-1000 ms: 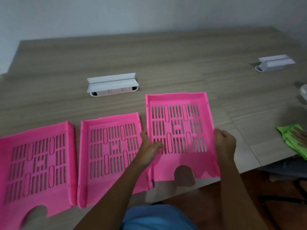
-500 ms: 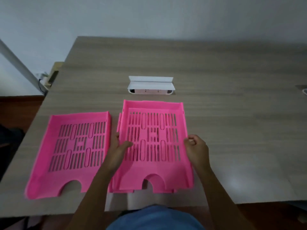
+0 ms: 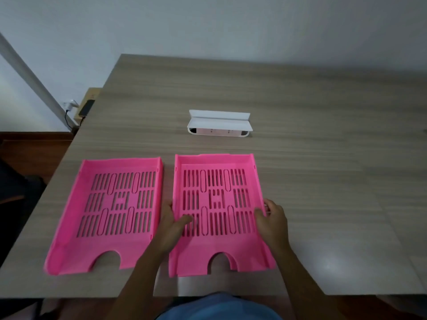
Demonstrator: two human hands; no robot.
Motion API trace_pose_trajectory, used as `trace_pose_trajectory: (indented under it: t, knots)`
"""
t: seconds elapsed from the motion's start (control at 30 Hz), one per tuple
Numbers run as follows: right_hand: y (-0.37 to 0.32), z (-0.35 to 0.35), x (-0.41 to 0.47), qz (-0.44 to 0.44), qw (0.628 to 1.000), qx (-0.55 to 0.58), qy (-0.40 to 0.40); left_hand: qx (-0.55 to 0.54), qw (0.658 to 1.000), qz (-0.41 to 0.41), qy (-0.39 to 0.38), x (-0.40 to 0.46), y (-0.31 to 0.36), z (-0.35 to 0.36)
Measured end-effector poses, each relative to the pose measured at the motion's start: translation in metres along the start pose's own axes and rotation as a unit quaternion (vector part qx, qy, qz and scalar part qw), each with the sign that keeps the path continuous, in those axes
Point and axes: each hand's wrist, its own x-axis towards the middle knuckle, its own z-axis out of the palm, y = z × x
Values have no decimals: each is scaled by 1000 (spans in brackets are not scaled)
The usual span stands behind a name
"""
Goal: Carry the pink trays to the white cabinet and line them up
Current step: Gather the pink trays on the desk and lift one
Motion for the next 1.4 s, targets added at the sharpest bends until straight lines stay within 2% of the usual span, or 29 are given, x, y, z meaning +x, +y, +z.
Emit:
trace_pose_trajectory:
  t: [0.23,0.73,1.03,1.2,1.4]
  knots:
    - [-4,-2,-2,43,997,50,-28,14,999,42,2,6,4,4]
    - [-7,0,-18,45,997,62,-31,62,996,67,-14,13,5,0]
    - [-38,2,-26,-40,996,63,38,65,995,75,23,20,-3,-14]
    - [-63,23,-29,-86,995,50,14,74,991,92,59,21,-2,-35]
    - [-100,79,-57,-136,987,42,-80,82,982,106,136,24,-15,-92]
